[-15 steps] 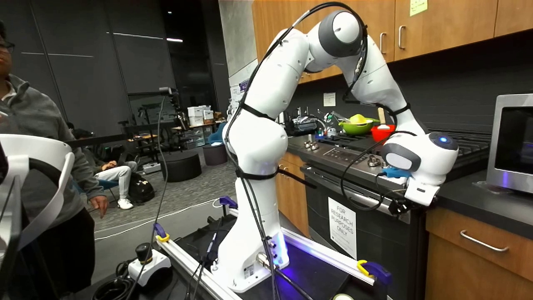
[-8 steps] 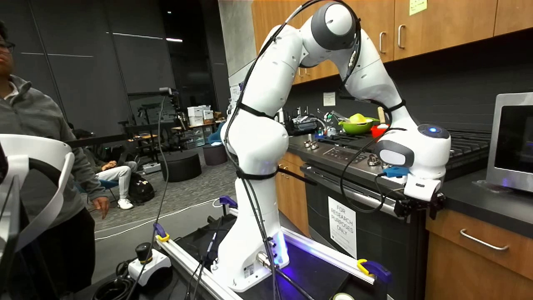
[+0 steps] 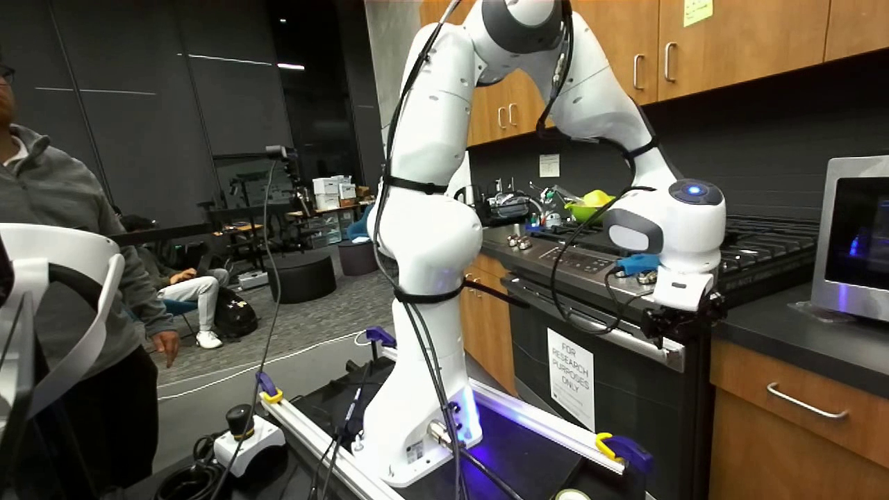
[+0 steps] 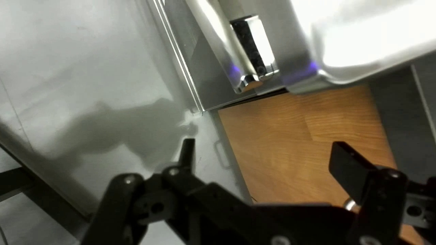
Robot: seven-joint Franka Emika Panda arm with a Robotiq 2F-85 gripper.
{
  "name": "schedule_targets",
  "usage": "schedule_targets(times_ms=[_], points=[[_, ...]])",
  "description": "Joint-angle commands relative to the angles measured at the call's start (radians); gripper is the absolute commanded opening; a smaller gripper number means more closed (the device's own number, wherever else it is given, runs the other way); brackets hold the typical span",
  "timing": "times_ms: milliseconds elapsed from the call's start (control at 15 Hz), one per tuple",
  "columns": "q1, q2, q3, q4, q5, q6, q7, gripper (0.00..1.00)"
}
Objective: Close the top drawer of the kitchen unit
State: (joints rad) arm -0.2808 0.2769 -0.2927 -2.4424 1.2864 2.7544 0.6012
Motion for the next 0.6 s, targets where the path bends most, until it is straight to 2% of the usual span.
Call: schedule_targets(times_ms=[0,267,533], points=[[-0.007,-0.192,0.015,-0.107,0.138,0.015,-0.191,1.00],[-0.009,-0.315,0.007,-0.154,0.264,-0.104,-0.374,1.00],[-0.033,-0.382,-0.026,-0.184,0.259,-0.332,-0.406,1.00]])
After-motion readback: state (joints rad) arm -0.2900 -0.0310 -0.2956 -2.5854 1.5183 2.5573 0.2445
